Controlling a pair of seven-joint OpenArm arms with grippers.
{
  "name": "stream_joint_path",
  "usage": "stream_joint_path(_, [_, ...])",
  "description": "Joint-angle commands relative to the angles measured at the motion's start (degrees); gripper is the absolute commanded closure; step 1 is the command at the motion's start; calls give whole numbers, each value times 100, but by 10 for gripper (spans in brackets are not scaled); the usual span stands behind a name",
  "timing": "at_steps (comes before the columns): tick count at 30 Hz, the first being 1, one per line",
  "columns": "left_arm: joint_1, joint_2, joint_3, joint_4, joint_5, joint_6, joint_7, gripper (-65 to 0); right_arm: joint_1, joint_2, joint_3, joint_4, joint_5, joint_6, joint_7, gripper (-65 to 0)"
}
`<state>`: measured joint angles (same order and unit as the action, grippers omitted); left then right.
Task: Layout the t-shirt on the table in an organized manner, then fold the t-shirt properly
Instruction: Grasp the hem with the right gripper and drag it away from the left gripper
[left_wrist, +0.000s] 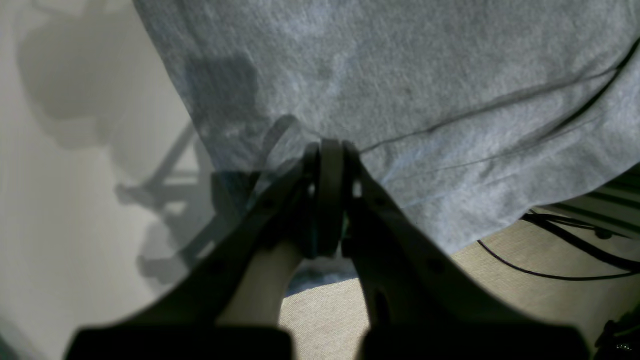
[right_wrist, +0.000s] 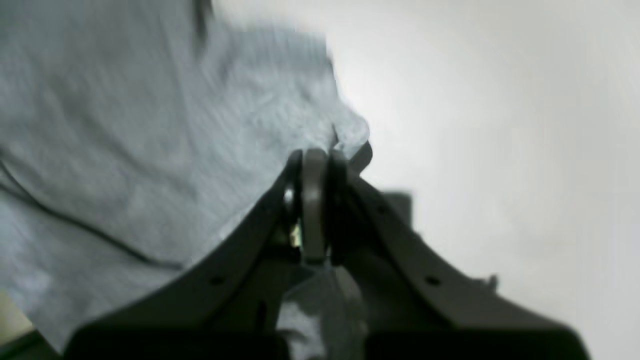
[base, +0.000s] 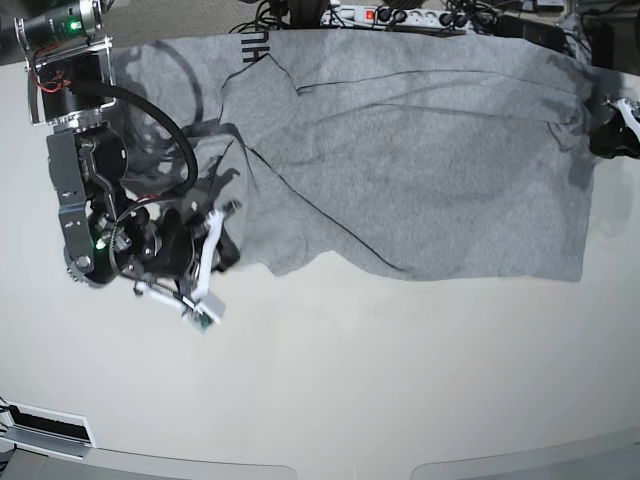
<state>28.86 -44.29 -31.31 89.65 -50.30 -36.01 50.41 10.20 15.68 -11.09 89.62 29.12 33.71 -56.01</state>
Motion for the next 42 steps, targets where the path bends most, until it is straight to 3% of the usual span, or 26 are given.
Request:
stream_joint_path(1, [-15,-142,-74,61,13,0,-85,0,127,39,28,273,9,22,92,0])
stream_joint_path(8, [-15,-144,-74,61,66,0,-87,0,153,35,26,584,-907,20,1126,0])
stream_joint_path(14, [-15,-142,-74,61,48,2,-90,0,404,37,24,518,-992,157,1207,0])
stream_joint_path(20, [-15,-142,-74,61,48,2,-90,0,807,33,20,-442,-986,201,1469,0])
stream_joint_path(27, [-17,-142,-74,61,39,0,-111,0,1368,0,20,-1902,-992,629,2107,0])
stream_joint_path(34, [-17,-142,-74,61,28,2,-107,0,2035,-391,20,-3198,-1113,629,2496,0])
stream_joint_path(39, [-17,-142,-74,61,31,2,-103,0,2396,-538,20,-3274,-1611,629,2494,0])
stream_joint_path(42, [-15,-142,-74,61,28,4,-103,0,2509,-533,20,-3274,-1652,435,2474,0])
